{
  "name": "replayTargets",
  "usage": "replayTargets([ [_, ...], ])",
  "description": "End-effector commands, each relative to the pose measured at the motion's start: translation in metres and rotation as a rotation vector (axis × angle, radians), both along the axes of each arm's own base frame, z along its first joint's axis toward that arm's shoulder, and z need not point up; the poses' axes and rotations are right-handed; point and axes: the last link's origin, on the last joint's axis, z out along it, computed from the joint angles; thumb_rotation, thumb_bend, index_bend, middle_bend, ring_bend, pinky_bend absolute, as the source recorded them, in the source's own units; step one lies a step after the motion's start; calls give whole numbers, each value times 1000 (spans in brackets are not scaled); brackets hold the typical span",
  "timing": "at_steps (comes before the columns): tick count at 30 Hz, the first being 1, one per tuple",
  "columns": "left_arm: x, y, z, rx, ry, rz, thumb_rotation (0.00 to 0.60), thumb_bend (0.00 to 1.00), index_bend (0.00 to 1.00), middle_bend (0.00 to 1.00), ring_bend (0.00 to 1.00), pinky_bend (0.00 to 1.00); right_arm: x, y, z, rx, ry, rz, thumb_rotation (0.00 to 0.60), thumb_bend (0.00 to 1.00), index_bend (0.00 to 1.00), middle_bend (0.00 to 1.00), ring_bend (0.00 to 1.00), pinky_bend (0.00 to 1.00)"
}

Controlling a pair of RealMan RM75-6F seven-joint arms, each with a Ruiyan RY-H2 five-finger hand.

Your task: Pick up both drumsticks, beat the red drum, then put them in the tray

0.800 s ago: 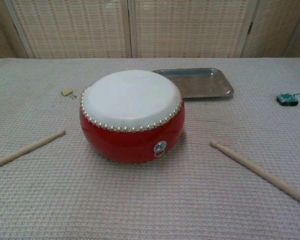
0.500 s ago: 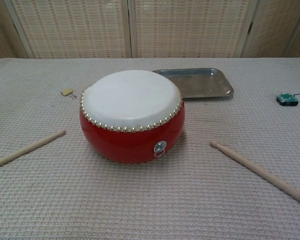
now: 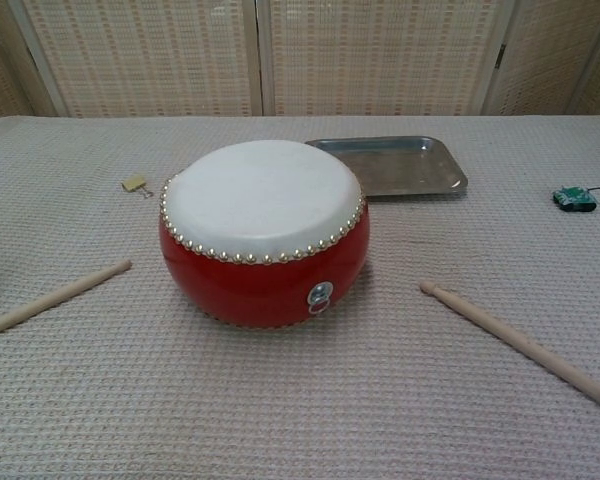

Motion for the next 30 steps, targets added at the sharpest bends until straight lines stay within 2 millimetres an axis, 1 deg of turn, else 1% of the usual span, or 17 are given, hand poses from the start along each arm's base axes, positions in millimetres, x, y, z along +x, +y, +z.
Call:
replayTargets([
  [1, 7, 10, -17, -48, -42, 22, 600, 352, 304, 187, 157, 184, 1, 1, 1, 0, 1, 9, 600, 46, 56, 211, 131, 286],
  [7, 11, 18, -50, -133, -35, 76, 600, 354, 293, 186, 156, 183, -1, 5, 5, 0, -4, 13, 600, 46, 56, 211, 131, 286],
  [12, 14, 24, -69, -153, 1, 117, 600, 353, 269, 180, 144, 165, 0, 7, 5, -1, -11, 20, 600, 46, 56, 211, 131, 286],
  [18, 16, 28, -84, -193, -14, 197, 600, 353, 271, 155, 94, 155, -1, 7, 6, 1, -12, 17, 600, 46, 56, 211, 131, 286],
  [22, 16, 33, -95, -204, 1, 232, 600, 354, 278, 152, 87, 155, -1, 6, 5, 8, -18, 20, 600, 46, 56, 211, 131, 286],
  [30, 17, 41, -109, -194, -10, 268, 600, 353, 346, 155, 86, 155, -2, 6, 6, 26, -35, 15, 600, 47, 56, 211, 131, 286],
])
